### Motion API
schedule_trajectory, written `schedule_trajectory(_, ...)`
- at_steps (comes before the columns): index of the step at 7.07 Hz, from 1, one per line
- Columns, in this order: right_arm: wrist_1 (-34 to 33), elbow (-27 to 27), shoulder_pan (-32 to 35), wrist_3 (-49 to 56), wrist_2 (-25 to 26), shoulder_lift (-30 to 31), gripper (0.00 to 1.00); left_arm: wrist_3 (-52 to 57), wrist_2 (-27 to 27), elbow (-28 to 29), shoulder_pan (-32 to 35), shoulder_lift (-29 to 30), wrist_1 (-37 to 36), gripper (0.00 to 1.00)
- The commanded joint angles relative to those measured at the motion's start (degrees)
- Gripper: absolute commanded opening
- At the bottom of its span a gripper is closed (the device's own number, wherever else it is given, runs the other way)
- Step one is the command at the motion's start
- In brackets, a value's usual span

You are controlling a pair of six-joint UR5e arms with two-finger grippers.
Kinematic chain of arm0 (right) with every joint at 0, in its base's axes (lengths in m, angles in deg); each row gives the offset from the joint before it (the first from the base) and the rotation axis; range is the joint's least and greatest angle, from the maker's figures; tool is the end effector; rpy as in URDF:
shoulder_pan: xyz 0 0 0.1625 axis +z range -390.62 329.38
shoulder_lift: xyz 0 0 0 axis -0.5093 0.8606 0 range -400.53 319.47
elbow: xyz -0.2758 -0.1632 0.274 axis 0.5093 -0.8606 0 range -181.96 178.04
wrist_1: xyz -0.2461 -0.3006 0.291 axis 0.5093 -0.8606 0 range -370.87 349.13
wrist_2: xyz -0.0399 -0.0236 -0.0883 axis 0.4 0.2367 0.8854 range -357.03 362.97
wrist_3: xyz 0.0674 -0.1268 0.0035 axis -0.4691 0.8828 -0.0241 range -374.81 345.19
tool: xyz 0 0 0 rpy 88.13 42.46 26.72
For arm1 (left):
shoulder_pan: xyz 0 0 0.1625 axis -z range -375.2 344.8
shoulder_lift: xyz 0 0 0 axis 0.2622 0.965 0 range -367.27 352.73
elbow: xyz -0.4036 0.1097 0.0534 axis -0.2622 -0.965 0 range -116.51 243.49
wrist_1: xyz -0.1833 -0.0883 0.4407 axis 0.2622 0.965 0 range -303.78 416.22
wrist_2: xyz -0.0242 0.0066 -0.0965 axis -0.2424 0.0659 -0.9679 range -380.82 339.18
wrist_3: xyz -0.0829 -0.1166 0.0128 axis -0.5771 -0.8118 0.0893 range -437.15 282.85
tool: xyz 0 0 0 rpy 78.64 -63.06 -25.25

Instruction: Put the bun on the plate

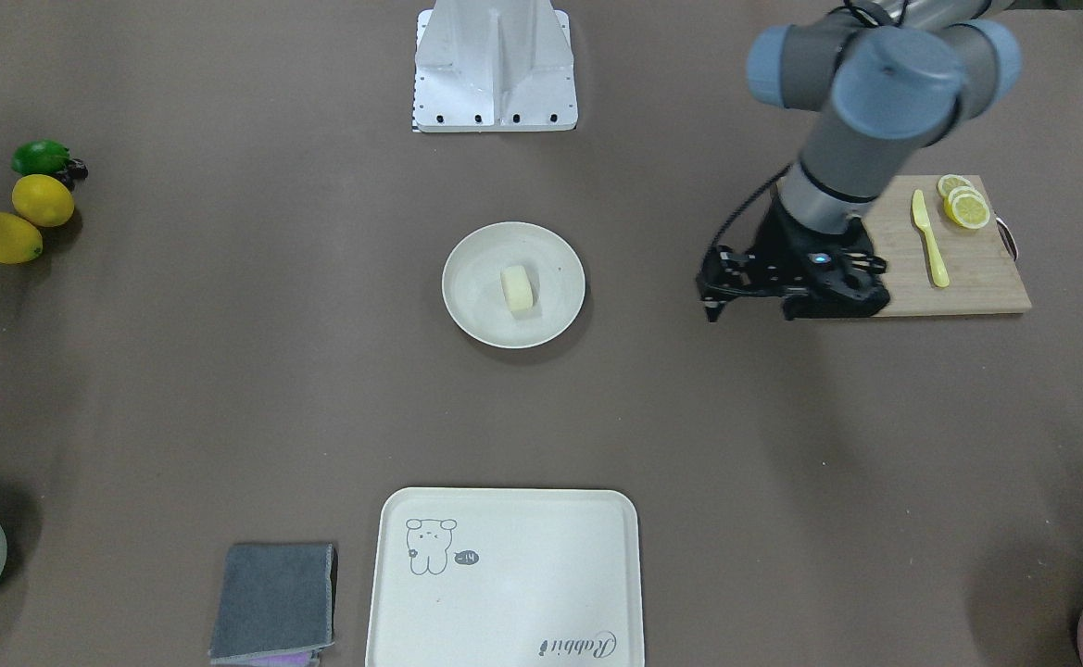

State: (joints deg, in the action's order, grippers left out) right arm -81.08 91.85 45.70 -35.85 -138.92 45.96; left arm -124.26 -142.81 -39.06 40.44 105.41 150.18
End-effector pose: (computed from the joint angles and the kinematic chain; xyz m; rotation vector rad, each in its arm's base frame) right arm -0.1264 -0.6051 0.5574 0.1548 -0.9775 -0.0964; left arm 0.3468 -0.6085 0.3136 0.1546 0.8394 -0.0179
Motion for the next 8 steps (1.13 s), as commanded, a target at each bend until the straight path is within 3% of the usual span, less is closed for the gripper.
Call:
schedule_trajectory(1,-0.5,0.1,1.6,4.9,-0.1,1.1,1.00,28.3,-7.7,6.8,16.1,-7.7,-0.4,0.97)
schedule_trajectory(2,-1.3,0.0,1.9,6.3,-0.2,1.5,1.00,38.7,-8.5,11.6,21.3,-10.4,-0.3,0.97)
schedule_trajectory(3,-3.7,0.2,3.2,6.5,-0.1,1.7,1.00,42.2,-7.7,17.1,25.8,-11.3,0.3,0.97)
schedule_trajectory(4,-3.8,-0.2,3.7,7.2,0.5,1.7,1.00,41.4,-8.2,18.9,31.0,-12.8,0.7,0.98)
schedule_trajectory(7,-8.3,-0.4,6.8,15.2,2.6,1.8,1.00,42.2,-8.3,20.6,31.3,-15.0,5.6,0.98)
schedule_trajectory(8,-9.7,-0.5,7.1,17.9,8.4,1.7,1.00,41.8,-11.0,20.8,31.3,-15.7,5.2,0.98)
